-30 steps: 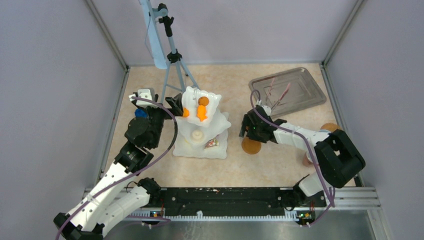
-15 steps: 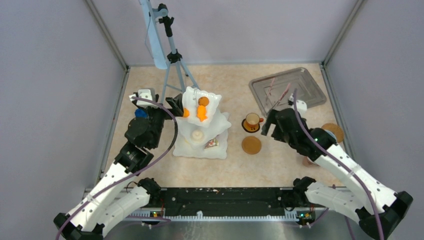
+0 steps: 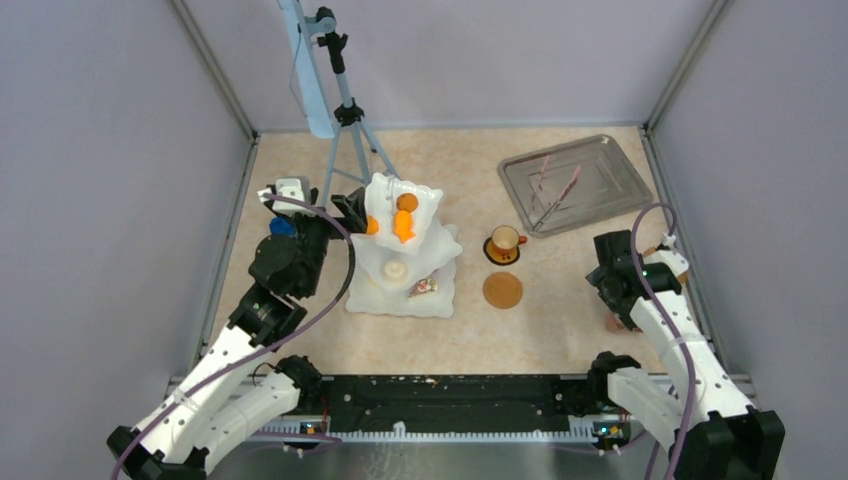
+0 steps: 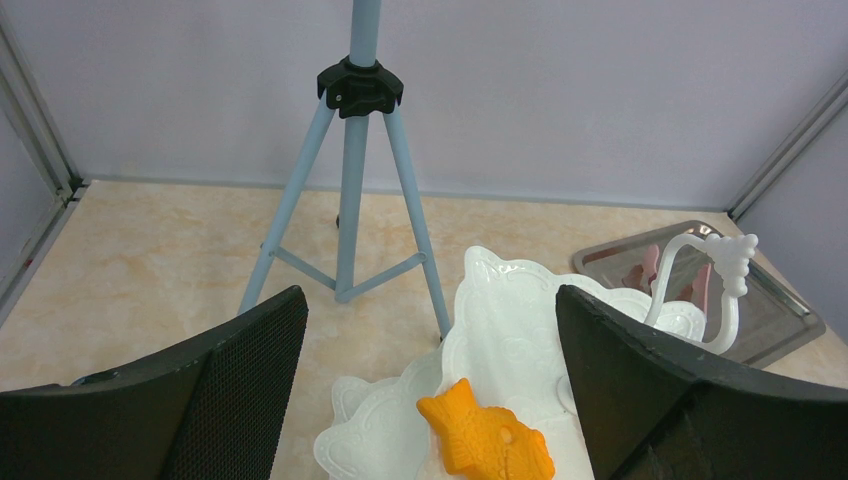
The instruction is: Serve the afternoon tea
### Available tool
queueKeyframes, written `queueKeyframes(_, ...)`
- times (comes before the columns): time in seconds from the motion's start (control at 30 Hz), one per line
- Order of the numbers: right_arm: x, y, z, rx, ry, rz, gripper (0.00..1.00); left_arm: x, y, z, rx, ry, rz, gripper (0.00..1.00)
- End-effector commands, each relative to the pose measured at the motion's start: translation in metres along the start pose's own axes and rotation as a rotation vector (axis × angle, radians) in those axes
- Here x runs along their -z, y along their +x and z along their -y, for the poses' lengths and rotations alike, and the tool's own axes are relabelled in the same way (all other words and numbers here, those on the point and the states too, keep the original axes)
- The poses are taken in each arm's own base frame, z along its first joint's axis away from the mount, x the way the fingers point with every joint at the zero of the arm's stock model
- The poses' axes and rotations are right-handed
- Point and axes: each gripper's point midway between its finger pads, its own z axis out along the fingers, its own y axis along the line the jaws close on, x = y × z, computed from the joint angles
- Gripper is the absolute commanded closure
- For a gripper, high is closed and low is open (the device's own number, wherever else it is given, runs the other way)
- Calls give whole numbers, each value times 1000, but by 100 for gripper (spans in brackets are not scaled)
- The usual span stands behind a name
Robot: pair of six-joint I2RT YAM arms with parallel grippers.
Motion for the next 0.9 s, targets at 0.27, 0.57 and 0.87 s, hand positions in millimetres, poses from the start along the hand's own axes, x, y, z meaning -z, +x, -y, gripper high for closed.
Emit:
queueKeyframes(0.27,-24,25,-25,41,-77,-145,66,2,-27,4,39,13,67,1)
queueKeyframes(0.57,14,56,-56,190,-253,-275,100,-2,-20,5,29,12,47,1)
queueKeyframes(0.87,88,88,-117,218,-508,-391,100,-4,-17,6,25,13,37,1)
